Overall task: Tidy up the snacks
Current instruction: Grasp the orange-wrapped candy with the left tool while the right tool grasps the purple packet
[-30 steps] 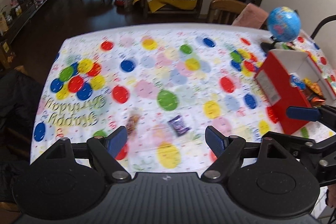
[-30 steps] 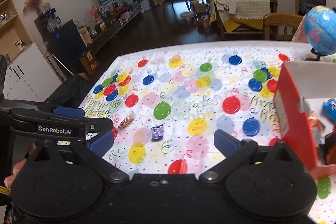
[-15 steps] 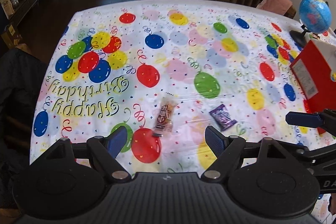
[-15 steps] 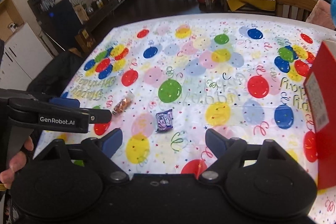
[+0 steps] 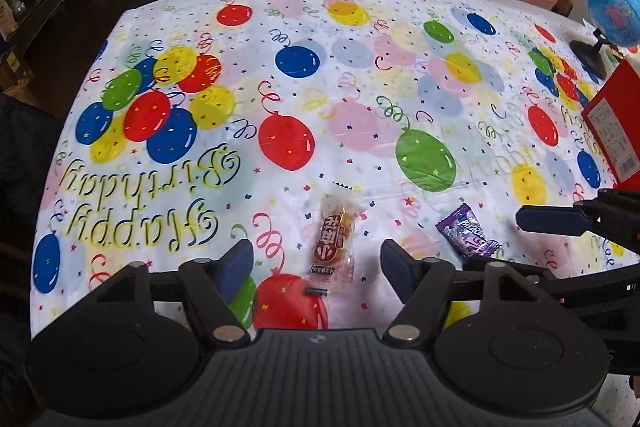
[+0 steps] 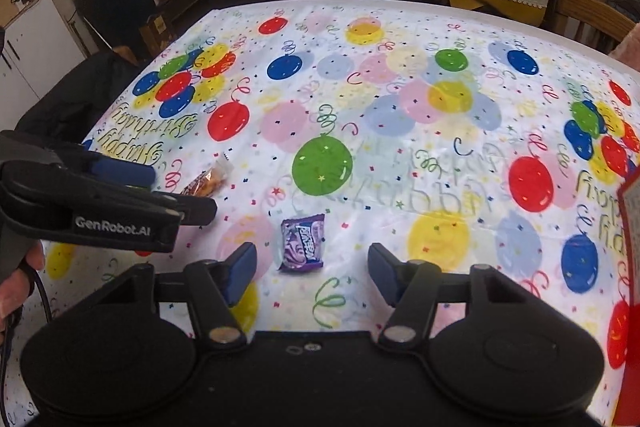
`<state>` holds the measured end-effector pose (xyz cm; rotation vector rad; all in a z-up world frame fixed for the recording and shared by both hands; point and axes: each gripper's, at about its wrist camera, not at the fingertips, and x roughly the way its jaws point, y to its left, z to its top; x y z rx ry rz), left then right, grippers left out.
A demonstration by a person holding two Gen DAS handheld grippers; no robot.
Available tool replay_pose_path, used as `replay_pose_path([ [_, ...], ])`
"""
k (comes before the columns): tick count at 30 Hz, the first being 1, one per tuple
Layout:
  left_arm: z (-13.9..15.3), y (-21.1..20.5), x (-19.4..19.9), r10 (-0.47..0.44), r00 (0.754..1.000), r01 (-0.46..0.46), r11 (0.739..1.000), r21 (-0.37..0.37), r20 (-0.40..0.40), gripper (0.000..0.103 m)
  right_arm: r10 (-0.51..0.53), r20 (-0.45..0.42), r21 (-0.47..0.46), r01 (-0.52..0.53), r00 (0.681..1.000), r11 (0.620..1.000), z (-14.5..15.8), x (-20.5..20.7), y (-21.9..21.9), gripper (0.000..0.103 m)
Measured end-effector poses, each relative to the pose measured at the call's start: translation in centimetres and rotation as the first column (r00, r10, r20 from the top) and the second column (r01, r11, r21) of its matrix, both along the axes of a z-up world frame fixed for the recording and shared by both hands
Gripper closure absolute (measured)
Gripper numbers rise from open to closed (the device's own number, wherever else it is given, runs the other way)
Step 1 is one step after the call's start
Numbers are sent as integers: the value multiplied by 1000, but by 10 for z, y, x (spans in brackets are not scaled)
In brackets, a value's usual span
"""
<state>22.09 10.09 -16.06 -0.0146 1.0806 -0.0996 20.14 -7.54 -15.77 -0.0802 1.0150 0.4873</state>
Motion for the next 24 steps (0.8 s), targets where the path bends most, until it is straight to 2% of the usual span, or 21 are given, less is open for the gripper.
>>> replay_pose_path([
  [1,-2,0,1,-2,1000,2,1000,2,1,34,3,1,-3,-3,1000,1000,-1,2,2,45],
  [3,-5,1,4,1,1000,-1,1000,2,4,42,14,3,-8,-14,1000,1000,-4,4,5,47],
  [7,-5,0,6,-3,1000,3,1000,1,21,42,32,3,-12,-32,999,999,-7,6,12,51],
  [10,-5,-3,4,-18,999,17,1000,9,37,51,40,8,-21,-40,999,999,-8,7,15,53],
  [14,-5,-7,1,-30,998,28,999,37,49,69,48,31,-39,-47,998,998,-9,7,19,65],
  [15,-5,-8,1,-26,998,24,999,43,53,71,51,38,-45,-49,998,998,-9,6,20,68],
  [16,-5,-8,0,-24,998,22,999,45,58,71,60,44,-55,-57,997,997,-9,5,21,76],
  [17,-5,-8,-1,-23,998,20,999,47,63,71,70,54,-77,-66,996,995,-9,4,24,80],
  [19,-4,-10,-2,-22,997,19,998,54,68,73,91,67,-99,-85,994,991,-9,0,27,81],
  [21,-3,-11,-2,-24,997,20,998,53,67,81,90,56,-81,-85,994,993,-8,-1,27,83],
  [24,-2,-10,-3,-19,998,17,999,34,66,85,81,46,-58,-79,996,995,-6,-1,25,84],
])
